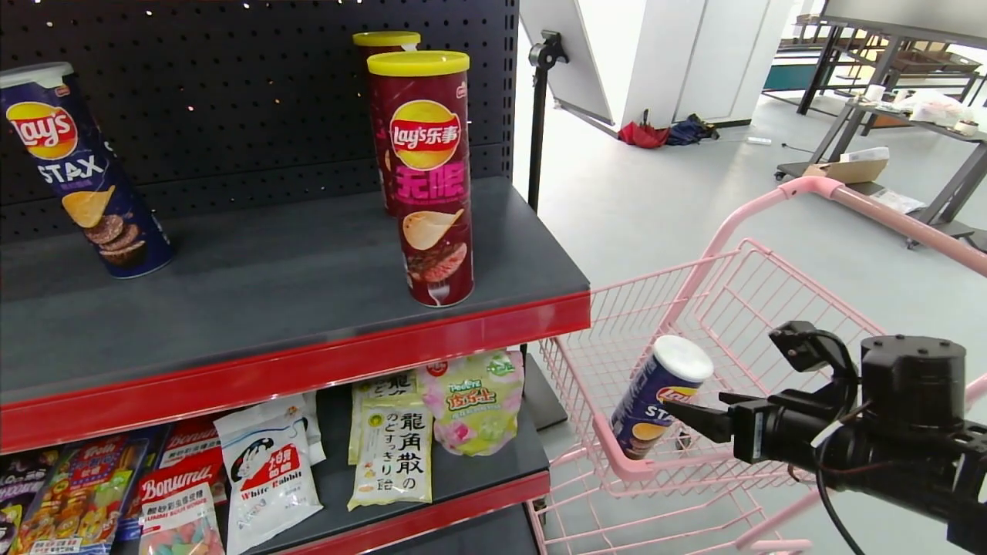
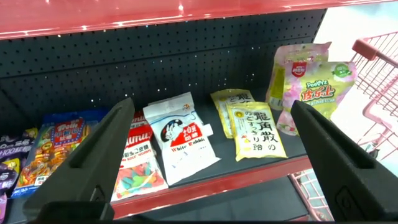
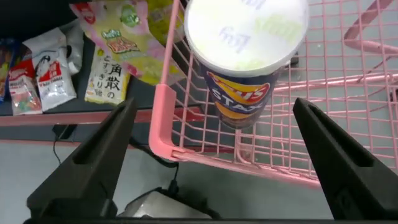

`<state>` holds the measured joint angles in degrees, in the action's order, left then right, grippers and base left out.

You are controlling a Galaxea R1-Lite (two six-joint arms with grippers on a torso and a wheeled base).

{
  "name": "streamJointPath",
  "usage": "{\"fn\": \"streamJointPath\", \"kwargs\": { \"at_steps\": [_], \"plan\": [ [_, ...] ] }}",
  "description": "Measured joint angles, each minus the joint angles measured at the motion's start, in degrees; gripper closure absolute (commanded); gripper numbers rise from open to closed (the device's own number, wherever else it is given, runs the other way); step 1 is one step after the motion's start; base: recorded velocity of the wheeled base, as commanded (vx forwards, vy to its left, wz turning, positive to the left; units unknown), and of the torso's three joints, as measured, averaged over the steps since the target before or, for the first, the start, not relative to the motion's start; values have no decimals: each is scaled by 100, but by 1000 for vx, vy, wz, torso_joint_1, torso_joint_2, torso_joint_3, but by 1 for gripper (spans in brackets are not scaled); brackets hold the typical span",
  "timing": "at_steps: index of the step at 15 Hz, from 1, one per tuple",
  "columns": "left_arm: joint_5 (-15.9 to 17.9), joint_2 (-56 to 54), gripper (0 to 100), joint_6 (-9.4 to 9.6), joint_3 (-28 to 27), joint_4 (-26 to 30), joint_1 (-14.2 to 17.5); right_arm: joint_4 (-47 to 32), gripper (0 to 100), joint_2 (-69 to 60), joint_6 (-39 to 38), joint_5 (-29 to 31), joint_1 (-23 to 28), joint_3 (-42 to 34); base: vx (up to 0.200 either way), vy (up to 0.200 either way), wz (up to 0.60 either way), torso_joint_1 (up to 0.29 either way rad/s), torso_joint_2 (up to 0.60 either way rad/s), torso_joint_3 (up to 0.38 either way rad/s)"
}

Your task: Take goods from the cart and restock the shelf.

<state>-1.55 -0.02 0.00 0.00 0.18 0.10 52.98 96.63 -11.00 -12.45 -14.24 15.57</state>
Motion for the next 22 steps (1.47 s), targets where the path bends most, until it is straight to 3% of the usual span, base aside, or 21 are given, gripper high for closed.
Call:
{"fn": "streamJointPath", "kwargs": {
  "at_steps": [3, 11, 22],
  "plan": [
    [0, 0, 0, 0, -2, 0, 0, 250, 0, 507, 0, 27, 0, 37, 0, 0, 0, 0, 0, 0],
    [0, 0, 0, 0, -2, 0, 4, 2114, 0, 1891, 20, 339, -6, 152, 0, 0, 0, 0, 0, 0],
    [2, 0, 0, 0, -5, -2, 6, 2188, 0, 2437, -17, 405, -213, 513, 0, 0, 0, 0, 0, 0]
  ]
}}
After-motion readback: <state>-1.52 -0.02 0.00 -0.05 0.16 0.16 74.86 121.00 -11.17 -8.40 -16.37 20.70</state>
